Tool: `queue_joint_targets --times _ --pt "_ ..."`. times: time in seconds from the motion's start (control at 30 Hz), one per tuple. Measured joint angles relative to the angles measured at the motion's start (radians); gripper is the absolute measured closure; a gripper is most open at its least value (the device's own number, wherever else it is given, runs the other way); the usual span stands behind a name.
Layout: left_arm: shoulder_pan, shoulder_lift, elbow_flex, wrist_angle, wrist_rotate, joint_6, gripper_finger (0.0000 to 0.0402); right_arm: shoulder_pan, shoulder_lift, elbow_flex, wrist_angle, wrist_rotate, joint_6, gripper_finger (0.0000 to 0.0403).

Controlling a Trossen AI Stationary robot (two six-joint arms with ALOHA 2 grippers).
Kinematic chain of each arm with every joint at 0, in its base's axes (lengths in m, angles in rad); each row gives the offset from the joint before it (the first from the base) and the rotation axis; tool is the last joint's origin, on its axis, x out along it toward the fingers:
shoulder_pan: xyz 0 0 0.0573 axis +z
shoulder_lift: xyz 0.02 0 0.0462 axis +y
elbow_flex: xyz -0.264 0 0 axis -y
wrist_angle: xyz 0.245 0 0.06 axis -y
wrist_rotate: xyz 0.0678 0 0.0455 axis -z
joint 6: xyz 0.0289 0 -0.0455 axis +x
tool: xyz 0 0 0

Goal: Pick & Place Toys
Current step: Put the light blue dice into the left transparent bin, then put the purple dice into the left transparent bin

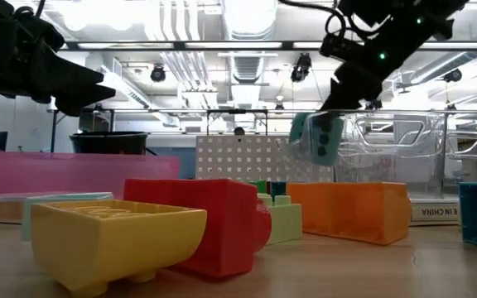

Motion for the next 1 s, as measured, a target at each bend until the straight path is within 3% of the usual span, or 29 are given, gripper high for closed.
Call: queue_joint_targets --times 0.2,0.37,1.0 --pt "0.0 0.0 0.0 0.0 0.0 0.0 0.0142 -0.023 -0.002 -0.021 0.008 -0.036 -0.006 0.0037" --pt "0.0 0.0 0.0 0.0 0.0 0.0 0.0142 -0.023 -0.002 -0.022 0.009 -0.065 -0.03 0.0007" --pt "0.0 0.0 0.0 0.0 0.0 0.0 0.0142 -0.031 -0.002 0.052 0.076 -0.072 -0.033 0.0025"
